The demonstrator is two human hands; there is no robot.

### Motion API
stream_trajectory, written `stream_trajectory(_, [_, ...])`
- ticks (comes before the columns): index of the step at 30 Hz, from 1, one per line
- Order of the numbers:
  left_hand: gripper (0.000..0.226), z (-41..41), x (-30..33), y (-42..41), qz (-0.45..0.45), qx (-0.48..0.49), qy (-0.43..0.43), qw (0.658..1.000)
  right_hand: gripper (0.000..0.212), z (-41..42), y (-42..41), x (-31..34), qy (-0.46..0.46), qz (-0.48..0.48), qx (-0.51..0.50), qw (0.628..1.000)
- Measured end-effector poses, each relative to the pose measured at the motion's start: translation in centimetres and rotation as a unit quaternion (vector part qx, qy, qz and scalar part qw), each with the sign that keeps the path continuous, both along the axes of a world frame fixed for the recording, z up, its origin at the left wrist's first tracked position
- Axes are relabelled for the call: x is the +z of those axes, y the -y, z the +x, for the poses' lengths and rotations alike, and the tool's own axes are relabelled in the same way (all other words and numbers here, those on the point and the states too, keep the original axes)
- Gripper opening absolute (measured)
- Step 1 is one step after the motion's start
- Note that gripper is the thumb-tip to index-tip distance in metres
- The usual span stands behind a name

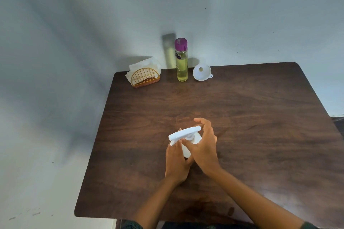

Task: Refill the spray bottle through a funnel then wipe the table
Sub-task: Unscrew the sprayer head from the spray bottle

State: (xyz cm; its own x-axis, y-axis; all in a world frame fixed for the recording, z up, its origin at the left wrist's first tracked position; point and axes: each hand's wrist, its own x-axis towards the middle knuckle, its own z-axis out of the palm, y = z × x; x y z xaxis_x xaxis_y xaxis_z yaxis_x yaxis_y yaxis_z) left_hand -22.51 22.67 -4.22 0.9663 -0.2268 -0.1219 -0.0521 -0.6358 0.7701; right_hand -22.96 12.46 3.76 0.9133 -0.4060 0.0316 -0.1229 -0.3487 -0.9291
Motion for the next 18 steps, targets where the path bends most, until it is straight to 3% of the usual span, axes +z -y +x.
stream_trajectory(3, [0.066, 0.09, 0.15, 0.06, -0.003, -0.002, 0.002, 1.000, 0.059, -0.43, 0.35, -0.35, 0.015, -0.003, 0.033, 0.999])
stream_trajectory(9, [0.059, 0.13, 0.46, 0.15, -0.027, 0.002, 0.006, 1.000, 0.079, 0.03, 0.23, -0.31, 0.020, -0.032, 0.058, 0.998])
stream_trajectory(14, [0.066, -0.07, 0.42, 0.14, -0.017, 0.007, 0.003, 1.000, 0.067, 0.02, 0.84, -0.08, 0.018, -0.033, 0.046, 0.998])
stream_trajectory(18, [0.062, 0.14, 0.65, 0.24, -0.014, 0.001, 0.011, 1.000, 0.070, -0.15, 1.02, -0.31, 0.032, -0.054, 0.075, 0.995])
